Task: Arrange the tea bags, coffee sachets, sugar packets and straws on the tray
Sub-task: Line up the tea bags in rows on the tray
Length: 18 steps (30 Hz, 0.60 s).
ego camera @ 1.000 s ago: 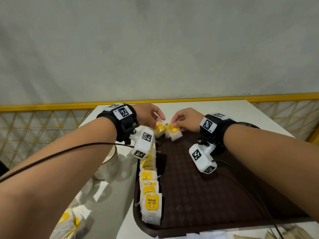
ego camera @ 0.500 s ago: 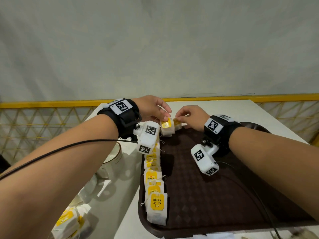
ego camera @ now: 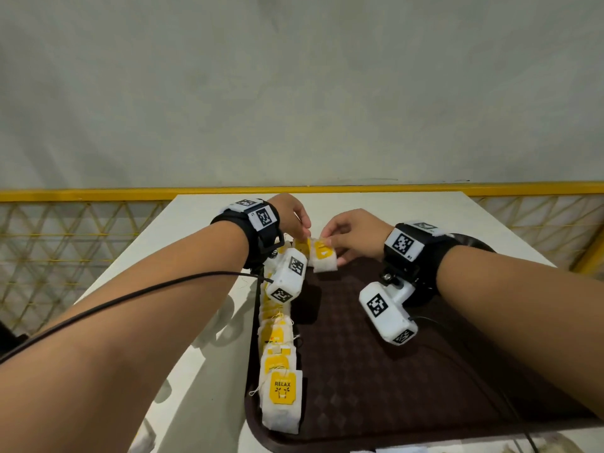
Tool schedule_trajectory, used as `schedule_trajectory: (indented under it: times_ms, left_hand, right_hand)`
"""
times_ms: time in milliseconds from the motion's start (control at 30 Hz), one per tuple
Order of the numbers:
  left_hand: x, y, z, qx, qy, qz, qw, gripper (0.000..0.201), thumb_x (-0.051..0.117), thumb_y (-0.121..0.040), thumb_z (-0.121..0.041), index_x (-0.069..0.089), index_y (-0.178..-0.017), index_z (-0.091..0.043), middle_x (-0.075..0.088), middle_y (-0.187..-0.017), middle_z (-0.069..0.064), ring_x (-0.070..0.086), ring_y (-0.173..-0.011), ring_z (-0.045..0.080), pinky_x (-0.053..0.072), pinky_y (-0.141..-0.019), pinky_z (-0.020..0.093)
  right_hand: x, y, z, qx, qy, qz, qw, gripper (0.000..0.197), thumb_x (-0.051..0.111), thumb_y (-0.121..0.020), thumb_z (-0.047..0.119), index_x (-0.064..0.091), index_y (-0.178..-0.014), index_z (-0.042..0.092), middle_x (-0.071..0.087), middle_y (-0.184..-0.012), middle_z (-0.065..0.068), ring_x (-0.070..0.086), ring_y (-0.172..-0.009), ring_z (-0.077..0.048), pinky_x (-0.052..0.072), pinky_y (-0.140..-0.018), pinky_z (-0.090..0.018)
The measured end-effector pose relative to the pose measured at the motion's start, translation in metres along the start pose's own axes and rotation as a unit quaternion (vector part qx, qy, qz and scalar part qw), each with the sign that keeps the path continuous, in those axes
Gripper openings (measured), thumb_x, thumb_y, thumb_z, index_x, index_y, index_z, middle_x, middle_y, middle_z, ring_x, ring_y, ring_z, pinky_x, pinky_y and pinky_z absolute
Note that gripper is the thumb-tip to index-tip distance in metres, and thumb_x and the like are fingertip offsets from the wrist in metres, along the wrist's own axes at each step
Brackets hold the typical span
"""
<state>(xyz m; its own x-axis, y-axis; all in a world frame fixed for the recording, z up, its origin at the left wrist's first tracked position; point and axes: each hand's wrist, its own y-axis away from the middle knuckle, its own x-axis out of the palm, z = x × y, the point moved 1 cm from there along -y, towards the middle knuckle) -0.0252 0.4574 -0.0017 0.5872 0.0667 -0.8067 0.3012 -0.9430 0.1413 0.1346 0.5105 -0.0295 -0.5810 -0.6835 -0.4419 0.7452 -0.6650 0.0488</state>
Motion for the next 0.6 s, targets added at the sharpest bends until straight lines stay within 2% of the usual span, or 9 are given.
schedule_trajectory:
  times_ms: [133,233,300,400,500,567,600]
  left_hand:
    - [-0.003,0.0,0.004,0.01,0.026,-0.015,1.0,0.016,0.075,-0.076,-0.004,0.064,-0.079,-0.015,0.072,-0.094,0.005,0.062,-0.084,0.014,0.047,-0.063,0.021]
    - [-0.013,0.004,0.011,0.011,0.019,-0.042,0.999,0.015,0.072,-0.078,0.0,0.069,-0.091,-0.007,0.07,-0.094,0.005,0.06,-0.076,0.009,0.041,-0.053,0.012]
    - [-0.021,0.008,0.017,0.005,-0.002,-0.057,0.998,0.017,0.072,-0.079,-0.003,0.071,-0.096,-0.006,0.068,-0.092,0.004,0.057,-0.07,0.006,0.04,-0.05,0.009]
    - [-0.028,0.012,0.025,-0.012,-0.024,-0.046,0.999,0.02,0.075,-0.079,-0.009,0.072,-0.098,-0.007,0.066,-0.089,0.005,0.055,-0.068,0.006,0.042,-0.055,0.015]
    - [-0.028,0.013,0.026,-0.024,-0.046,-0.031,0.998,0.022,0.076,-0.079,-0.013,0.072,-0.1,-0.008,0.065,-0.087,0.004,0.057,-0.07,0.007,0.043,-0.055,0.016]
    - [-0.026,0.013,0.026,-0.027,-0.054,-0.03,0.998,0.025,0.076,-0.078,-0.014,0.072,-0.102,-0.008,0.065,-0.09,0.004,0.057,-0.076,0.011,0.045,-0.057,0.017]
    - [-0.025,0.013,0.026,-0.028,-0.056,-0.03,0.998,0.026,0.076,-0.078,-0.014,0.072,-0.103,-0.007,0.066,-0.092,0.006,0.057,-0.08,0.013,0.046,-0.061,0.018]
  right_hand:
    - [0.025,-0.011,0.002,-0.016,0.023,-0.036,0.999,0.01,0.064,-0.087,0.001,0.062,-0.08,0.008,0.06,-0.078,-0.008,0.062,-0.067,-0.022,0.06,-0.061,-0.032]
    - [0.026,-0.017,-0.001,-0.015,0.069,-0.117,0.991,0.008,0.071,-0.081,0.002,0.066,-0.083,0.008,0.061,-0.076,-0.007,0.064,-0.072,-0.026,0.06,-0.068,-0.038]
    - [0.019,-0.018,-0.006,0.017,0.058,-0.154,0.986,0.012,0.074,-0.078,0.001,0.065,-0.08,0.008,0.06,-0.074,-0.005,0.064,-0.07,-0.023,0.06,-0.07,-0.038]
    - [0.014,-0.012,-0.014,0.079,0.028,-0.107,0.991,0.019,0.077,-0.074,-0.003,0.061,-0.075,0.008,0.061,-0.075,-0.01,0.066,-0.068,-0.024,0.06,-0.07,-0.038]
    - [0.021,-0.006,-0.015,0.075,0.044,-0.073,0.993,0.022,0.079,-0.07,-0.005,0.062,-0.076,0.007,0.065,-0.083,-0.014,0.069,-0.076,-0.03,0.06,-0.073,-0.04]
    - [0.026,-0.007,-0.013,0.06,0.071,-0.078,0.993,0.02,0.08,-0.07,-0.003,0.063,-0.076,0.007,0.066,-0.079,-0.01,0.069,-0.071,-0.025,0.06,-0.069,-0.032]
    - [0.029,-0.007,-0.011,0.055,0.078,-0.079,0.992,0.019,0.08,-0.071,-0.002,0.064,-0.078,0.005,0.065,-0.076,-0.007,0.067,-0.066,-0.02,0.058,-0.061,-0.024]
